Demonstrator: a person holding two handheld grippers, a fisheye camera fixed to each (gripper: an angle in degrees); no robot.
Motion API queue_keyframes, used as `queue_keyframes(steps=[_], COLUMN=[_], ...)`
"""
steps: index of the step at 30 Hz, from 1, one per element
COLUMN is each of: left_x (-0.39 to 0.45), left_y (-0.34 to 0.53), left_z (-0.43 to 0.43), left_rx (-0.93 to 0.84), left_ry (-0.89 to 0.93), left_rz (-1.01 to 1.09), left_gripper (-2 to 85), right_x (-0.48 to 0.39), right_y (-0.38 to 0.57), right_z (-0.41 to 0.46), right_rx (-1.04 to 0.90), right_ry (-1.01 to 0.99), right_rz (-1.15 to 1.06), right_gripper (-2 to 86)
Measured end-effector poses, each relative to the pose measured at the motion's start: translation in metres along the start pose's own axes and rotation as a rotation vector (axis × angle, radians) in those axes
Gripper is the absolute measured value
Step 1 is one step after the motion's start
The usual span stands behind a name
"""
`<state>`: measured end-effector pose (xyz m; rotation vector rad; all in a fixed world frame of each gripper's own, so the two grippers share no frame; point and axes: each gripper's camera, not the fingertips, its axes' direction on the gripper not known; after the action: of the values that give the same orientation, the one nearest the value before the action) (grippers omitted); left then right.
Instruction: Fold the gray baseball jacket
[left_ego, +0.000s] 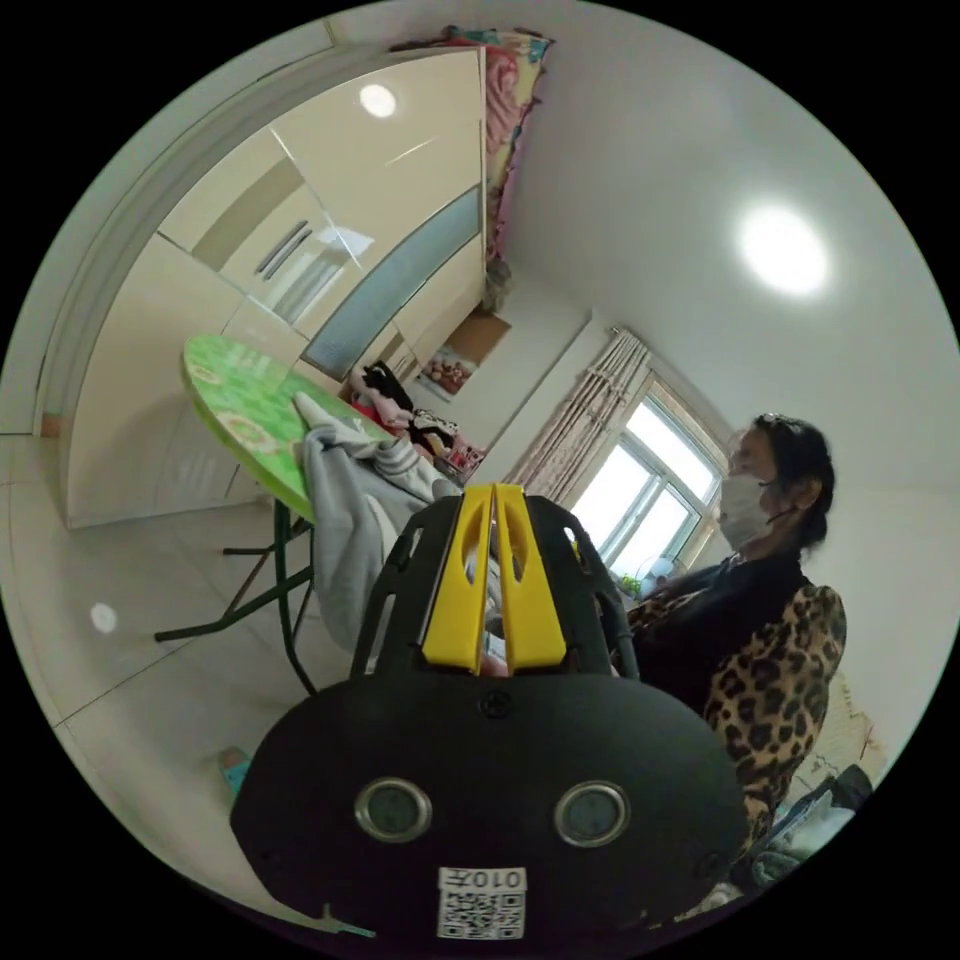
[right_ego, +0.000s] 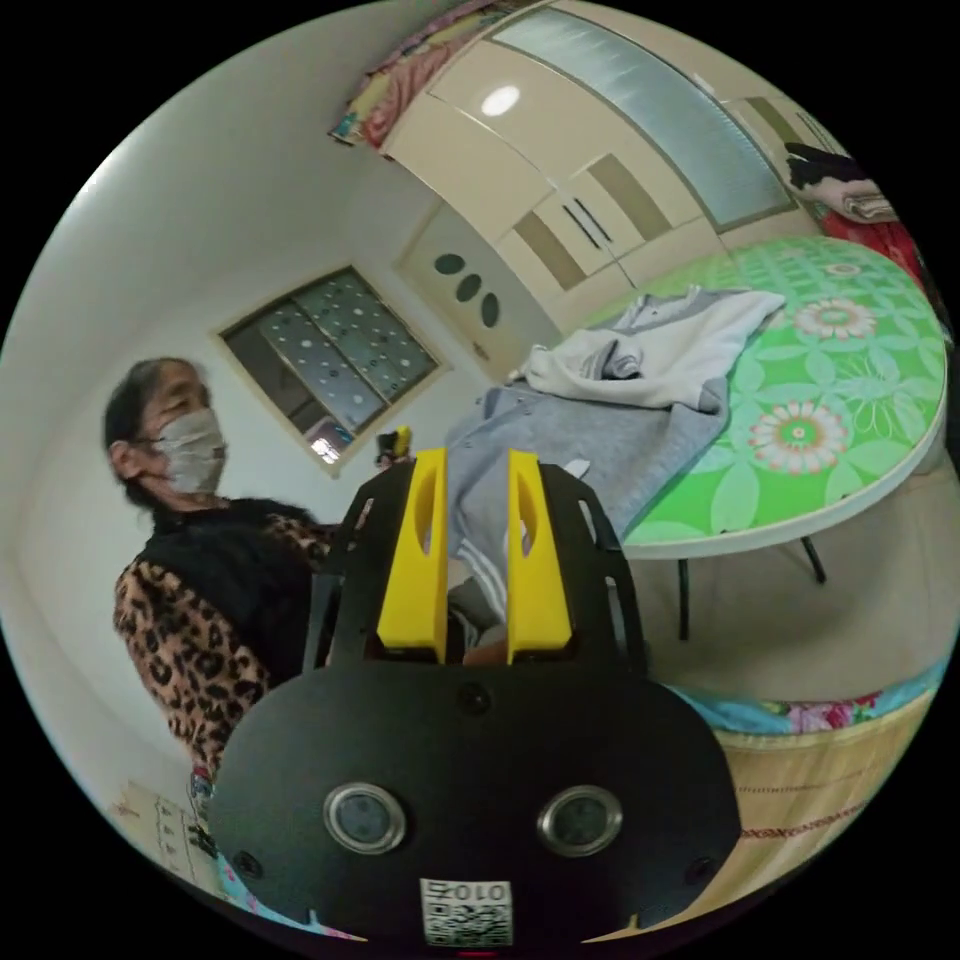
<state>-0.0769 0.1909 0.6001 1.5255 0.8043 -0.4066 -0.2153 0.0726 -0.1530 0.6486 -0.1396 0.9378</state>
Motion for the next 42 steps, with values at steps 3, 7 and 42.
queue_keyframes(steps=[3,7,42], left_x=[-0.005,-0.021,-0.112], left_y=[-0.023,-0.039,0.128], left_z=[0.039,0.106,0.061], left_rx=[-0.066,-0.198,0.236], left_ry=[-0.085,0.014,0.240], left_rz=[-0.046,-0.129,-0.760], left_gripper=[-0.1,0.0,7.2], right_x=[0.020,0.019,0.204], right_y=[-0.027,-0.049,0.040], right_z=[0.018,0.055,0.073], right_rx=[0.006,-0.007,-0.065], right_ry=[0.053,-0.178,-0.436], right_rz=[0.071,0.004,0.538], right_gripper=[12.2,12.5,16.0])
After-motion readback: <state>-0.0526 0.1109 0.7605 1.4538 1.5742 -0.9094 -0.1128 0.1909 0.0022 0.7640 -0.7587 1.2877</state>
